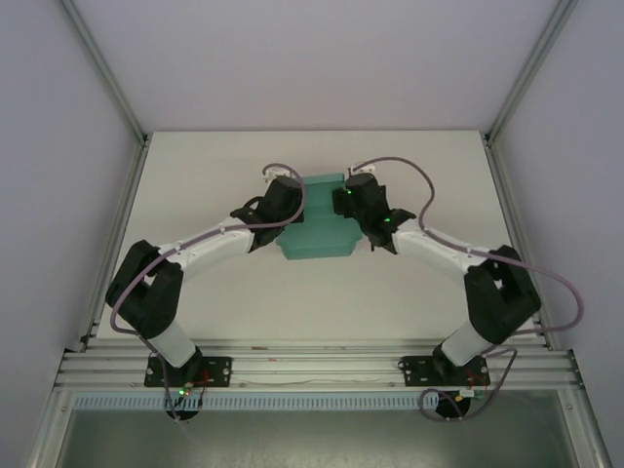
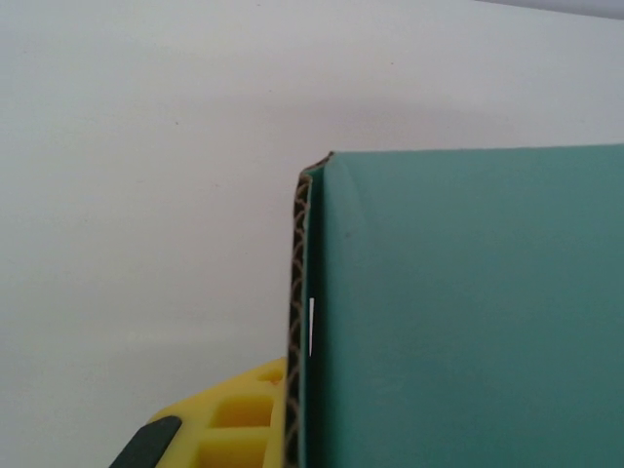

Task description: Assemble paper box

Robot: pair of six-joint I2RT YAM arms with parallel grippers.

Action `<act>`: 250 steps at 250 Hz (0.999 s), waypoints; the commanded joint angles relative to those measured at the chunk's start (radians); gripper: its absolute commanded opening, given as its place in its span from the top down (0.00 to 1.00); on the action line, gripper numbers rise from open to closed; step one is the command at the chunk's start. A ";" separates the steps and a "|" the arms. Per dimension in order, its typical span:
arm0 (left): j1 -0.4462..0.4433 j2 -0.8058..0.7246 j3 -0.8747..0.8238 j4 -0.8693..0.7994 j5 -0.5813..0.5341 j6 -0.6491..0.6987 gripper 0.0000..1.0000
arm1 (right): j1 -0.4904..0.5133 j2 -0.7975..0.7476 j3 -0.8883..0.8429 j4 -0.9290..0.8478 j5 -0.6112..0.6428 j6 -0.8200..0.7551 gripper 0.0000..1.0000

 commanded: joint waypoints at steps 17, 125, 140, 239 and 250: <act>0.012 -0.046 -0.004 0.000 0.010 0.039 1.00 | 0.001 -0.121 -0.051 0.081 -0.335 -0.051 0.00; 0.066 -0.016 0.187 -0.367 0.370 0.754 1.00 | -0.166 -0.434 -0.176 -0.159 -0.110 0.270 0.00; 0.054 -0.029 0.191 -0.461 0.440 0.915 1.00 | -0.206 -0.458 -0.197 -0.220 -0.138 0.276 0.00; -0.096 0.251 0.443 -0.755 0.112 1.122 1.00 | -0.268 -0.543 -0.278 -0.378 -0.091 0.297 0.00; -0.110 0.309 0.461 -0.740 0.070 1.138 1.00 | -0.270 -0.543 -0.276 -0.384 -0.087 0.300 0.00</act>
